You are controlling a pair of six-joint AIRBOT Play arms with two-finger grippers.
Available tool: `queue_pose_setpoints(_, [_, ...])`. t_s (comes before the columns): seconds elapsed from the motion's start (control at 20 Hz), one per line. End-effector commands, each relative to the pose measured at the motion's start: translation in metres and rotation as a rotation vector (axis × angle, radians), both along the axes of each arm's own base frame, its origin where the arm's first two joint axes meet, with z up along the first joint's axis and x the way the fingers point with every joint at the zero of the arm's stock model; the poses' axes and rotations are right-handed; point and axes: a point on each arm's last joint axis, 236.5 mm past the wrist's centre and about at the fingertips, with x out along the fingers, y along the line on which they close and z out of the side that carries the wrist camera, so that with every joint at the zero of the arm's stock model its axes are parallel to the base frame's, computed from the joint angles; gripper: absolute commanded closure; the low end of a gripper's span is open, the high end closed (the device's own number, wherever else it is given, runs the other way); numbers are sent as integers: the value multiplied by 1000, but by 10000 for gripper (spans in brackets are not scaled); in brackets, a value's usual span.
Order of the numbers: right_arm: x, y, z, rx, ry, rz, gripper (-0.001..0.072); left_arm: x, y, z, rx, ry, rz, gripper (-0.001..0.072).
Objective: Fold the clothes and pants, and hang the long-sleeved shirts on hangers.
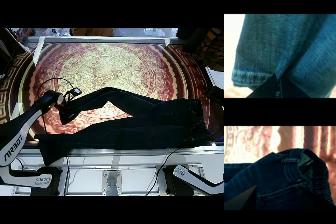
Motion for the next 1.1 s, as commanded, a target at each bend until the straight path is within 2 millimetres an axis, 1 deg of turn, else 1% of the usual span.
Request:
queue_pose_setpoints(0.0, [0,-14,-10,-44,25,-9,157,37,26,33,48,-144,140,684])
queue_pose_setpoints(0.05, [1,-15,-19,-32,45,-9,176,45,30,44,39,-166,166,684])
queue_pose_setpoints(0.15, [3,-18,-49,12,107,-12,176,55,42,65,38,-194,209,684])
queue_pose_setpoints(0.25, [4,-21,-83,72,174,-40,176,56,58,80,51,-189,259,684])
queue_pose_setpoints(0.35, [5,-21,-112,123,226,-64,181,52,76,88,63,-174,311,684])
queue_pose_setpoints(0.4, [7,-19,-124,143,245,-64,235,49,84,89,68,-163,336,684])
queue_pose_setpoints(0.45, [11,-12,-134,163,257,-53,240,45,91,90,72,-155,357,684])
queue_pose_setpoints(0.55, [30,4,-147,175,245,-24,241,40,101,93,65,-150,399,684])
queue_pose_setpoints(0.65, [53,21,-152,139,210,19,245,37,106,97,54,-156,423,684])
queue_pose_setpoints(0.7, [65,32,-153,116,188,47,286,37,108,99,51,-160,429,684])
queue_pose_setpoints(0.8, [87,50,-148,74,140,93,296,36,111,102,51,-165,436,684])
queue_pose_setpoints(0.85, [95,57,-144,57,123,114,320,35,113,102,52,-165,441,684])
queue_pose_setpoints(0.9, [101,61,-137,37,112,135,333,34,114,102,54,-161,445,683])
queue_pose_setpoints(0.95, [106,63,-131,24,104,148,335,33,115,102,54,-158,447,684])
queue_pose_setpoints(1.0, [109,63,-125,27,94,143,353,33,116,102,54,-157,451,684])
queue_pose_setpoints(1.05, [111,63,-120,33,92,136,456,33,117,102,54,-157,453,684])
